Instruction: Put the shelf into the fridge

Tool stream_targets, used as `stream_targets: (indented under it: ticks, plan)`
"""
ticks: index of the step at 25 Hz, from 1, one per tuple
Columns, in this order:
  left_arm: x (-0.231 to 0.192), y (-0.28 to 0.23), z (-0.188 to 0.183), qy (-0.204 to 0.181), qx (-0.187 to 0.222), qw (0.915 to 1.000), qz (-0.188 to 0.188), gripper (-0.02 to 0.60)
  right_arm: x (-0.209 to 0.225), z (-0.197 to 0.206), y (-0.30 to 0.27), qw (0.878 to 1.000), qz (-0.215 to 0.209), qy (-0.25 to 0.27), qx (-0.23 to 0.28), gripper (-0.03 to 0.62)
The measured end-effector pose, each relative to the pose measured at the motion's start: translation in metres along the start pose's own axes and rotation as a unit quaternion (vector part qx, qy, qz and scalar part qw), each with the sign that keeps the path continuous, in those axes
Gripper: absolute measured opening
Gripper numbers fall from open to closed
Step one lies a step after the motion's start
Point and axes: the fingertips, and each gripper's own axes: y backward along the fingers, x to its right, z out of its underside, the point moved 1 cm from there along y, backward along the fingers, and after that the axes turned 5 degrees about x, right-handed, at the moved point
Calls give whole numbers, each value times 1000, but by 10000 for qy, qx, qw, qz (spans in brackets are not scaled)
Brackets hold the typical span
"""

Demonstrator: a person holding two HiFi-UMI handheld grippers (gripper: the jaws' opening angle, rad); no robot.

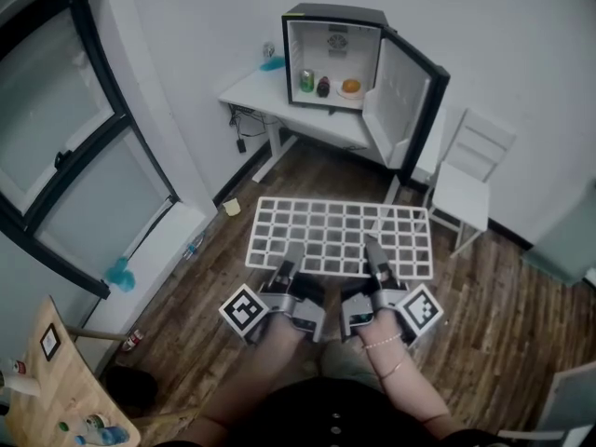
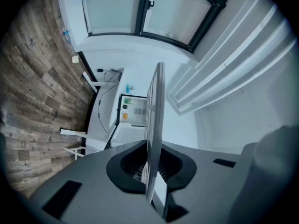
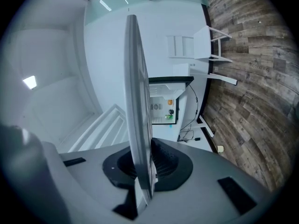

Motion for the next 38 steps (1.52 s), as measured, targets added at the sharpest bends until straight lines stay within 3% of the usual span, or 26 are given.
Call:
stream_targets:
  ticks: [15, 28, 38]
  plan:
    - [-11, -74, -23, -72, 60, 10000, 34, 35, 9, -17, -81, 9999, -57, 121, 20, 32]
    - [-25, -197, -53, -124, 152, 9998, 78, 35, 17, -47, -206, 9999, -109, -121, -13, 32]
    - [-40, -272, -65, -94, 358, 9991, 192, 35, 17, -75, -285, 9994, -226, 63, -236, 32]
